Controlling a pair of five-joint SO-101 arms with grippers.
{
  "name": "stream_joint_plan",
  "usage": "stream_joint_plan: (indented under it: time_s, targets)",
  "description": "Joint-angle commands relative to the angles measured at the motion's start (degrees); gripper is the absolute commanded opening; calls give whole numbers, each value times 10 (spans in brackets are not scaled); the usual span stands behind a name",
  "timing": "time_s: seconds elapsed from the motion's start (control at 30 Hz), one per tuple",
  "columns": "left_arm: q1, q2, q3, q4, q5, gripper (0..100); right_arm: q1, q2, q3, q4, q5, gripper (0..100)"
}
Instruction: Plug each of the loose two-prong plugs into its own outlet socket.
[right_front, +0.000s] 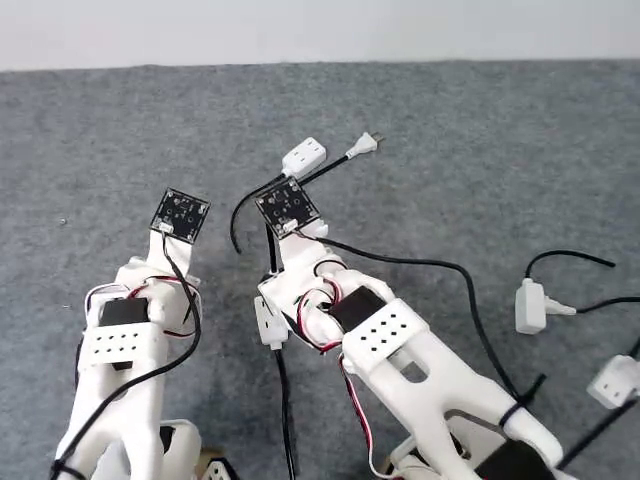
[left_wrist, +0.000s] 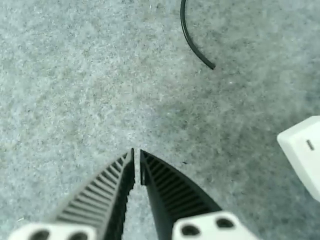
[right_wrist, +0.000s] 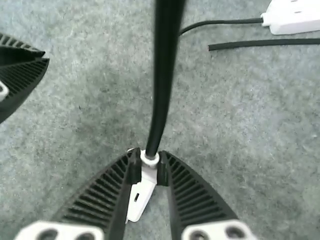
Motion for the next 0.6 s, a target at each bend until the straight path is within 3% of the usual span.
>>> stream_joint_plan:
  time_s: [0.0, 0.57]
  targets:
    - [-2, -17, -6, -13, 5, 15, 5, -7, -5, -11, -5, 8]
    - [-2, -17, -6, -13, 5, 15, -21, -5, -2, -11, -5, 8]
